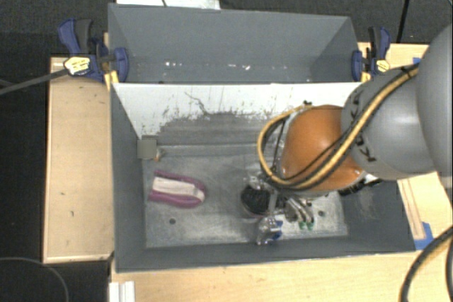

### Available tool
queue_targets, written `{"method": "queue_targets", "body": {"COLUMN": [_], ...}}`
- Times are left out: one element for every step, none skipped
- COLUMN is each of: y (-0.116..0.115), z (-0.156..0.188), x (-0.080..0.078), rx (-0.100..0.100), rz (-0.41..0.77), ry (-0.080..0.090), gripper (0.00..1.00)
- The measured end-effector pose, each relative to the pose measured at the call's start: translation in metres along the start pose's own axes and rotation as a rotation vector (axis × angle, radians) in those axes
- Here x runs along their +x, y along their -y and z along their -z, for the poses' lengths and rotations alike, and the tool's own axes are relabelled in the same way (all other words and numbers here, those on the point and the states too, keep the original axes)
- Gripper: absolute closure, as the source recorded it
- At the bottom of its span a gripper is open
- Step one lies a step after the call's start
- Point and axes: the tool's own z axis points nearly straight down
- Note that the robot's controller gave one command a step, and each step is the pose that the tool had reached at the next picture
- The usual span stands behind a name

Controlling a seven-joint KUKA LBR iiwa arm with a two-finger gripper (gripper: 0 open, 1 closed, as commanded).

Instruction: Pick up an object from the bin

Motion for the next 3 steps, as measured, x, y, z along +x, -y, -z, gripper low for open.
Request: {"method": "queue_targets", "body": {"y": [-0.005, 0.069, 0.064], "z": [0.0, 0.051, 0.048], "x": [0.0, -0.009, -0.008], "rx": [-0.004, 0.001, -0.003], "rz": [0.002, -0.018, -0.013], "ry": [0.0, 0.004, 0.0], "gripper": [1.0, 1.0, 0.0]}}
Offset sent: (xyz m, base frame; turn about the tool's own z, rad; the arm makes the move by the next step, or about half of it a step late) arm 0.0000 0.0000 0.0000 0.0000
